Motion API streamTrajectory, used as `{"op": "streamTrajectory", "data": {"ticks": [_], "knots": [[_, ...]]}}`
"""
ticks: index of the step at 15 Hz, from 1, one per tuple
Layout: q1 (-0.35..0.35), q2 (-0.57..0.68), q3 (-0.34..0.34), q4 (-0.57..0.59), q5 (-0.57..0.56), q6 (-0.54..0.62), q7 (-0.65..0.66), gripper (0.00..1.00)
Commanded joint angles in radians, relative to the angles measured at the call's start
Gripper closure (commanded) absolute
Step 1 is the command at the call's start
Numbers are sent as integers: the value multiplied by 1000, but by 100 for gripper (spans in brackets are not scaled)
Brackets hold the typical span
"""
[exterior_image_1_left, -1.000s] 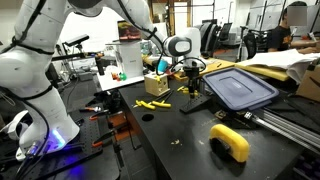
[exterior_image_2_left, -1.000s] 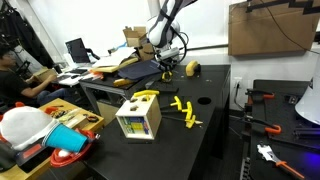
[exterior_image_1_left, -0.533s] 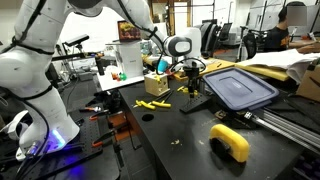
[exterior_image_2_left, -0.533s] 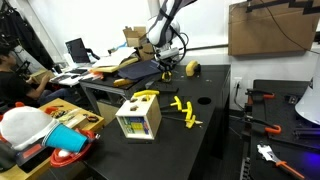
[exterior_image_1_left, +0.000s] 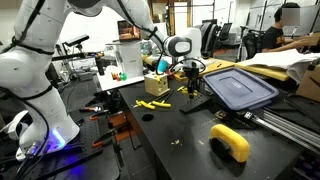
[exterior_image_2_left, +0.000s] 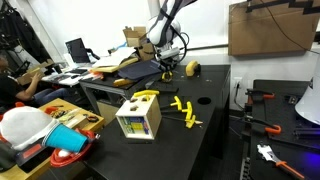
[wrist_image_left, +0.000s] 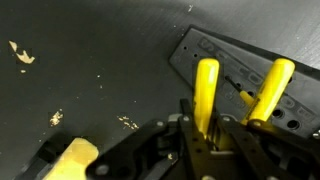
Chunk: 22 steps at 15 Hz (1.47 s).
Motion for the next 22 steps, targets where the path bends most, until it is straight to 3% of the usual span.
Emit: {"op": "streamTrajectory", "data": {"ticks": [1,22], "knots": [[-2,-56,3,-67,10,-20,-27,96],[23,-80,-7,-84,-26,12,-10,96]]}}
